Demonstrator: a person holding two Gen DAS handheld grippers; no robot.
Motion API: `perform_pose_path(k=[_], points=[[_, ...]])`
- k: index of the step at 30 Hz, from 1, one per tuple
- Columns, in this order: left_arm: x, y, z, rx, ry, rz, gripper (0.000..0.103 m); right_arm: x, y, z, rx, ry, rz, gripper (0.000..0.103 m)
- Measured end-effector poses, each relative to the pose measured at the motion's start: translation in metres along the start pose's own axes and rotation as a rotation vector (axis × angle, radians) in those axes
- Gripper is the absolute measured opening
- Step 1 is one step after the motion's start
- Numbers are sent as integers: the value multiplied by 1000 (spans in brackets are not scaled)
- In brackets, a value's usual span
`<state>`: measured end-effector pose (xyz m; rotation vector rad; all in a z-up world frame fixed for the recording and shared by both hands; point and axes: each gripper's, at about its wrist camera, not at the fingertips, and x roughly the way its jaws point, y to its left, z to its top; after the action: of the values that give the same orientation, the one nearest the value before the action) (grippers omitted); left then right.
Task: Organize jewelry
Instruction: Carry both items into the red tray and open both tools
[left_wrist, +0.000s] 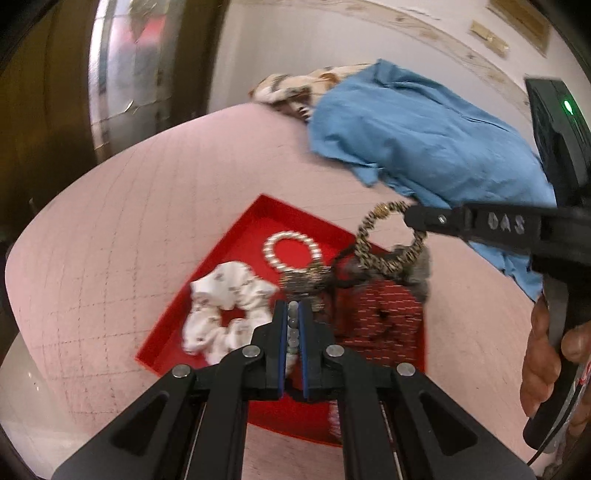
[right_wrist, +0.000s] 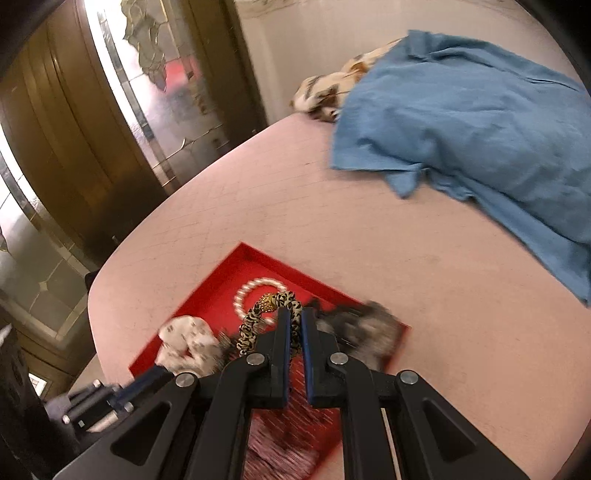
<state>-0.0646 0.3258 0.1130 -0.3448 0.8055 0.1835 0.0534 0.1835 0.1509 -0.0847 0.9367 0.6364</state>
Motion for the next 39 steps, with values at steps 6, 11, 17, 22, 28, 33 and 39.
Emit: perform_pose_path(k=[6,11,17,22,28,33,39], points=[[24,18,-5,-31,51,60,6,55,22,23,22,48,24,6],[33,24,-5,-35,67,67,6,100,30,33,39,98,19,6],[38,22,-3,-21,73,66,6,137,28,38,59,148,13,6],[39,19,-3,-17,66,78,6,144,25,38,55,149,-4,9],[32,16,-3,-14,38,67,46,119,15,43,75,110,13,27],[16,12,-4,-22,-15,-12,50,60,-4,31,55,42,23,42],[2,1,-4,-18,-82,-50,50,19,-60,-26,118,62,-94,45]])
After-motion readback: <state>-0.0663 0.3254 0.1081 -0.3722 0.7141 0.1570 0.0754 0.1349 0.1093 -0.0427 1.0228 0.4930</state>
